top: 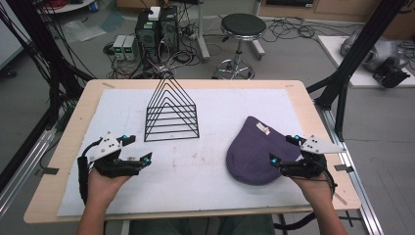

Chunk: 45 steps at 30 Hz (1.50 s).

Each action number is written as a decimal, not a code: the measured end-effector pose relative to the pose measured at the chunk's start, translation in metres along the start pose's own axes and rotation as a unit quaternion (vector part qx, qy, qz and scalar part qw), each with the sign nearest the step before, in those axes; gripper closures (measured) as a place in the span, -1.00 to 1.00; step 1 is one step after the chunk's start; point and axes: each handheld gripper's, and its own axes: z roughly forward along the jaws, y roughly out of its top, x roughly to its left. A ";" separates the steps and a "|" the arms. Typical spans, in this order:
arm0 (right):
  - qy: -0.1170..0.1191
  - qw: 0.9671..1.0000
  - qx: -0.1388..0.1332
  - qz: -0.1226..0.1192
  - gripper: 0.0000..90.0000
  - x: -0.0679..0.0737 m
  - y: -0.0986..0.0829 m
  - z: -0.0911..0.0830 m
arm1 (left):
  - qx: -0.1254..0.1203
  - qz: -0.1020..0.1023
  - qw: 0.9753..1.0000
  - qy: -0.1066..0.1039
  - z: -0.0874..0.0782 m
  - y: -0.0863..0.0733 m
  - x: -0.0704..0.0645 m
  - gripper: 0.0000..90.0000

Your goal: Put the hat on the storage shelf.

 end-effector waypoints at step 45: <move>0.167 0.969 0.152 -0.102 -0.48 0.032 -0.042 0.040 | 0.019 0.001 1.000 -0.003 0.018 -0.003 -0.002 -0.65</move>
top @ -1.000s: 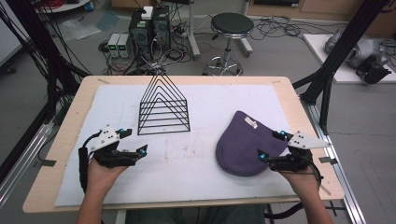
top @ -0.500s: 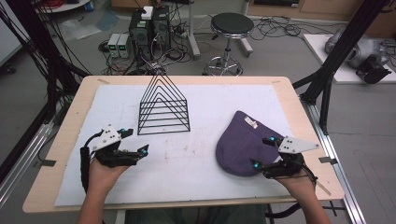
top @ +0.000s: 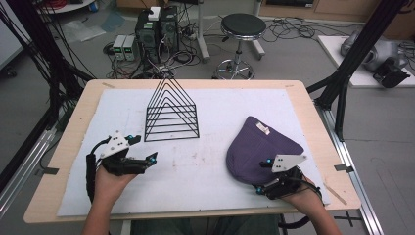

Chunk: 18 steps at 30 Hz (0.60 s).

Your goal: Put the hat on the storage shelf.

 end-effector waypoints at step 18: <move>-0.033 0.999 -0.039 -0.018 0.78 -0.004 0.018 -0.024 | 0.007 0.005 1.000 -0.011 0.002 -0.002 -0.001 -0.65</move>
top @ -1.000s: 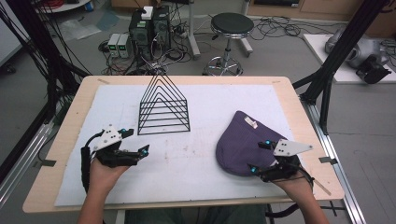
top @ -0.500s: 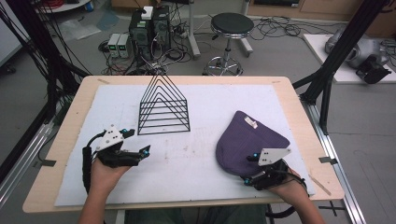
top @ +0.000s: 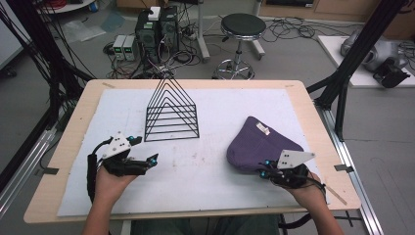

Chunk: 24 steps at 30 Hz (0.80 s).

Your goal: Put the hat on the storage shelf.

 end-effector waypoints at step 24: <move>0.002 0.996 -0.086 -0.039 0.78 -0.024 0.102 -0.051 | 0.004 0.034 0.993 -0.114 0.053 0.034 -0.035 -0.65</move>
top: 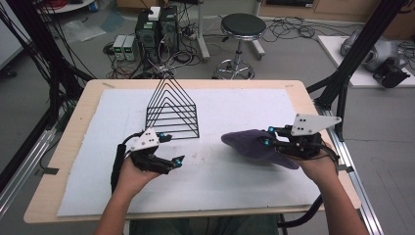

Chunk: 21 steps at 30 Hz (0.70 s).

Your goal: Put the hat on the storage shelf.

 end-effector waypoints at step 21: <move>0.041 0.998 -0.033 -0.030 0.78 0.014 0.042 0.026 | -0.037 0.087 0.992 -0.082 0.045 0.028 -0.040 0.47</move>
